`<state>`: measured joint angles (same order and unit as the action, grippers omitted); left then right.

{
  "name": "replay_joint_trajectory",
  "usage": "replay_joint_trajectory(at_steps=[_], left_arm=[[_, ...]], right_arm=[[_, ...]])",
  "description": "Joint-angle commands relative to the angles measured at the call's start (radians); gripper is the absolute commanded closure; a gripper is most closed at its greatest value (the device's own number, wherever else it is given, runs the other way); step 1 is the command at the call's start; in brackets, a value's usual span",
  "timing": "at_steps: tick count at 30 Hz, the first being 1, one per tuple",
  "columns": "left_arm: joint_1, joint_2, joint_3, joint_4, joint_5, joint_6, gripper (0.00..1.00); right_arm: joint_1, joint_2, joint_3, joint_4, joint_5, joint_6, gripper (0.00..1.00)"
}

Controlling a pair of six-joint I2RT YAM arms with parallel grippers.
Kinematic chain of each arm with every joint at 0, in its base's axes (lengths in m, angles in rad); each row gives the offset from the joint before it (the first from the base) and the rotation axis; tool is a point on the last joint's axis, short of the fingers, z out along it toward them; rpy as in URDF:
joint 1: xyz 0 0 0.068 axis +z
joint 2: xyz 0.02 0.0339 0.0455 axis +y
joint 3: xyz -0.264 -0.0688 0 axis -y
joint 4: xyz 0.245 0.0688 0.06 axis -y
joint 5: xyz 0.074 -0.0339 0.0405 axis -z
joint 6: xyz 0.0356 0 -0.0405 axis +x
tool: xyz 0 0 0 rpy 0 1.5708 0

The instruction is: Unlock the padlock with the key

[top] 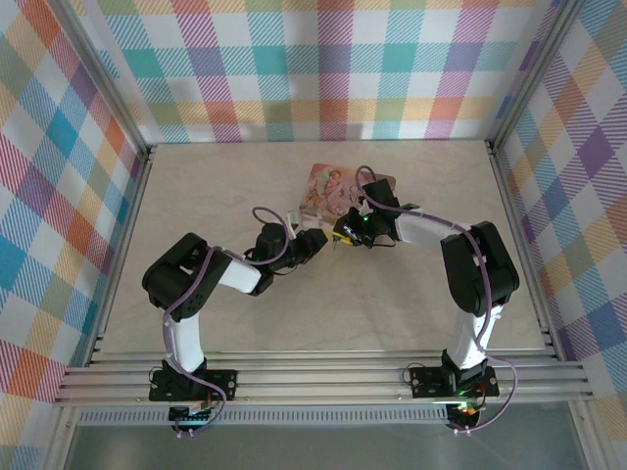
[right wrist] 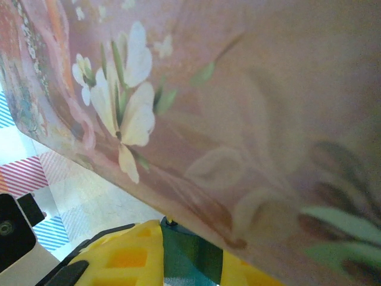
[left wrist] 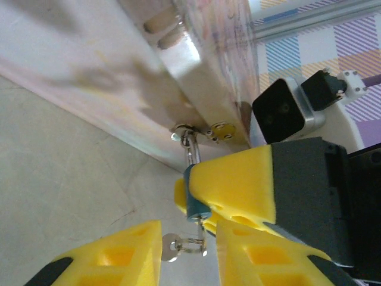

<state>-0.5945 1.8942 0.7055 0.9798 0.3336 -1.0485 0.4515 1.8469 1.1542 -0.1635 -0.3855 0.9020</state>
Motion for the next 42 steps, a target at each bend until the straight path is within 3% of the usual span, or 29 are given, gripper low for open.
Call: replay_joint_trajectory(at_steps=[1, 32, 37, 39, 42], left_arm=[[-0.001, -0.002, 0.028, 0.045, 0.023, -0.007, 0.72], [-0.056, 0.072, 0.057, 0.063, -0.011, -0.023, 0.78], [-0.056, 0.074, 0.055, 0.072, -0.025, -0.012, 0.88], [-0.054, 0.073, 0.055, 0.074, -0.031, 0.01, 0.98], [-0.054, 0.047, 0.057, 0.024, -0.038, 0.128, 1.0]], right_arm=[[0.005, 0.04, -0.007, -0.081, -0.079, 0.097, 1.0], [0.005, 0.042, -0.007, -0.087, -0.085, 0.102, 1.0], [0.005, 0.038, -0.008, -0.092, -0.085, 0.098, 1.0], [0.005, 0.036, -0.01, -0.097, -0.087, 0.094, 1.0], [0.006, 0.027, -0.01, -0.121, -0.09, 0.078, 1.0]])
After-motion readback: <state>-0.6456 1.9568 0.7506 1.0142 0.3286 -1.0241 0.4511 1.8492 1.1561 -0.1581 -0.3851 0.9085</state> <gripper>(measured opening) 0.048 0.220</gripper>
